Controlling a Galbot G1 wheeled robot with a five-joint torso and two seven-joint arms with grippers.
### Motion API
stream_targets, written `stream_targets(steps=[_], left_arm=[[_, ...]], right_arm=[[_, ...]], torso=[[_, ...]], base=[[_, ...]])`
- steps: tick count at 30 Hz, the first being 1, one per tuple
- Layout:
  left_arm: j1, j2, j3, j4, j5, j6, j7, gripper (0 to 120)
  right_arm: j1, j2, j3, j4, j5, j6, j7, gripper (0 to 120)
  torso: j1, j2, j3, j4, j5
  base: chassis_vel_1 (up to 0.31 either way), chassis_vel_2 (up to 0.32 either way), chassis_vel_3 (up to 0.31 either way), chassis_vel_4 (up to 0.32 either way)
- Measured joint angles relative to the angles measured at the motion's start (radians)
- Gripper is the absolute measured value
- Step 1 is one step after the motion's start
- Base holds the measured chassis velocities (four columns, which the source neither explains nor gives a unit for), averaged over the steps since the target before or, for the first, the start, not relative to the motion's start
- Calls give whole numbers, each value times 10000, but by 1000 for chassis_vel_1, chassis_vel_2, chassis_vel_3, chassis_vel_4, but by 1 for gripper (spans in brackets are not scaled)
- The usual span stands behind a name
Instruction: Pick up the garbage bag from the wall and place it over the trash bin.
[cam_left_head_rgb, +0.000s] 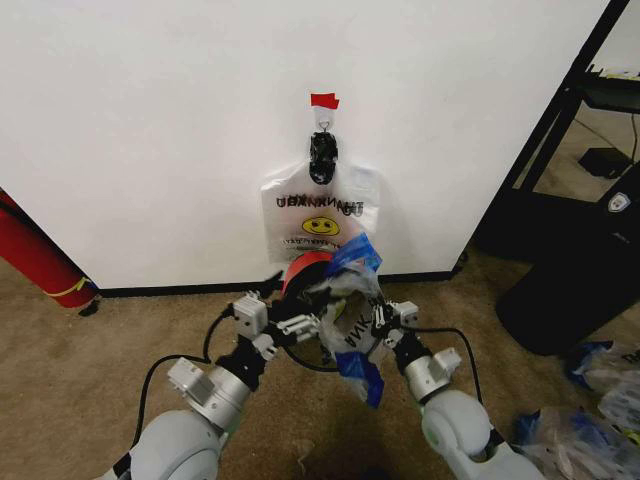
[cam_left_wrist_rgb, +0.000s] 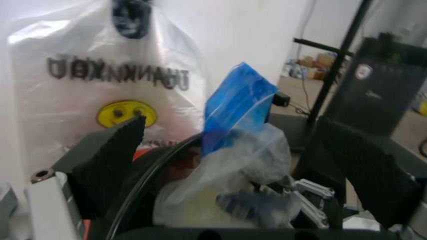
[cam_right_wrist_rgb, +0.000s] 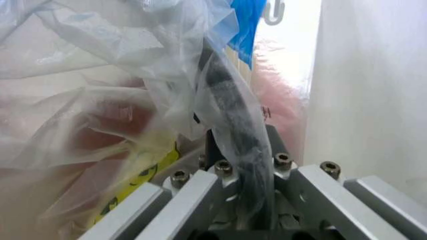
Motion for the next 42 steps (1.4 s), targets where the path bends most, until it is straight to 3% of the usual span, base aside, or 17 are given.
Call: stream_targets(steps=[8,18,23,26,30,34,37,42], left_arm=[[-661,513,-5,1125,2205,-1439,1881,100],[-1441,637,305,1635,1434,-1087,1907,91],[-1455,539,338,1902,1577,-873,1618,68],[-1465,492,313,1910,1552,-760,1389,62],[-1483,479,230,1855,1295,-612,1150,43],[-1430,503,207,1748,1183,-559,1137,32],[-1421,489,209,1742,1171,-546,1097,16],[-1451,467,223,1763,1171,-545,984,3]], right_arm=[[-171,143,55,-188,-468,170,-205,0],[-134,310,-90,-194,-1190,310,-450,0],[-88,256,-119,-87,-1244,316,-559,0],[-46,235,-150,-80,-1253,325,-585,0],[-29,233,-178,-87,-1273,337,-621,0],[-15,237,-178,-163,-1289,339,-626,0],[17,244,-180,-218,-1286,339,-628,0],[13,242,-209,-260,-1261,338,-657,0]], torso=[[0,0,0,0,-2],[0,0,1,0,-2],[0,0,1,0,-2],[0,0,1,0,-1],[0,0,1,0,-1],[0,0,1,0,1],[0,0,1,0,0],[0,0,1,0,0]], base=[[0,0,0,0],[0,0,0,0],[0,0,0,0],[0,0,0,0],[0,0,0,0],[0,0,0,0],[0,0,0,0],[0,0,0,0]])
